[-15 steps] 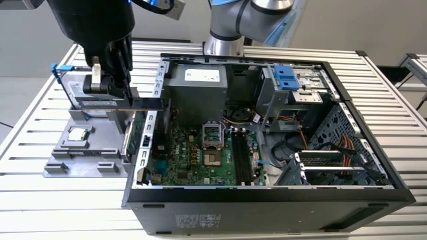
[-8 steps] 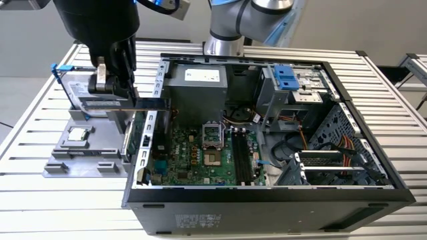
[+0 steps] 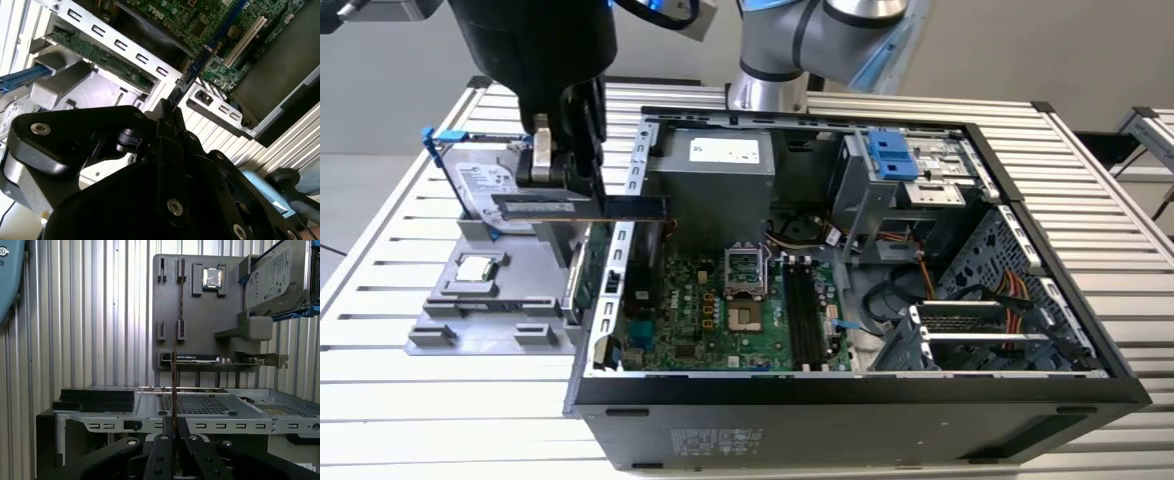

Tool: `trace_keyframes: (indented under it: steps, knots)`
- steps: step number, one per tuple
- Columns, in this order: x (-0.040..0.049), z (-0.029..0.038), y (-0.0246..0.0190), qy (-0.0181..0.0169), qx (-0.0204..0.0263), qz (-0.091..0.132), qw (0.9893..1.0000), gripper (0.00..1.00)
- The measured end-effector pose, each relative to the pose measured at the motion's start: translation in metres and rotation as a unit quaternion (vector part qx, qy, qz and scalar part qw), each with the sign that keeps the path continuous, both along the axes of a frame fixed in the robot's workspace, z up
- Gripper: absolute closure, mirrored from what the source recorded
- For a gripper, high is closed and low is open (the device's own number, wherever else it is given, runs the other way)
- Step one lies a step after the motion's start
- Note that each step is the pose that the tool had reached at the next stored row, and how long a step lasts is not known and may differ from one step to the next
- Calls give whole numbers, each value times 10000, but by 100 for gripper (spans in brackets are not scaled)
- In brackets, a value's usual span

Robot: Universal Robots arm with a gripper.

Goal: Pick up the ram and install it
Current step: 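Pick up the ram and move it above insertion slot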

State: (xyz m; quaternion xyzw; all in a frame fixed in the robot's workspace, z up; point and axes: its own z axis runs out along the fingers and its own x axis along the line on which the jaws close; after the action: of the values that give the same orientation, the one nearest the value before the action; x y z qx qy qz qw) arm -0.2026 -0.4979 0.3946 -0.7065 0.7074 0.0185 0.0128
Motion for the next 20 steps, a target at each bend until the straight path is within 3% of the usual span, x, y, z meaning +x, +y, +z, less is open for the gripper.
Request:
trace_keyframes:
  steps: [20]
  knots:
    - [314, -1, 0, 0, 0, 0, 10000, 100]
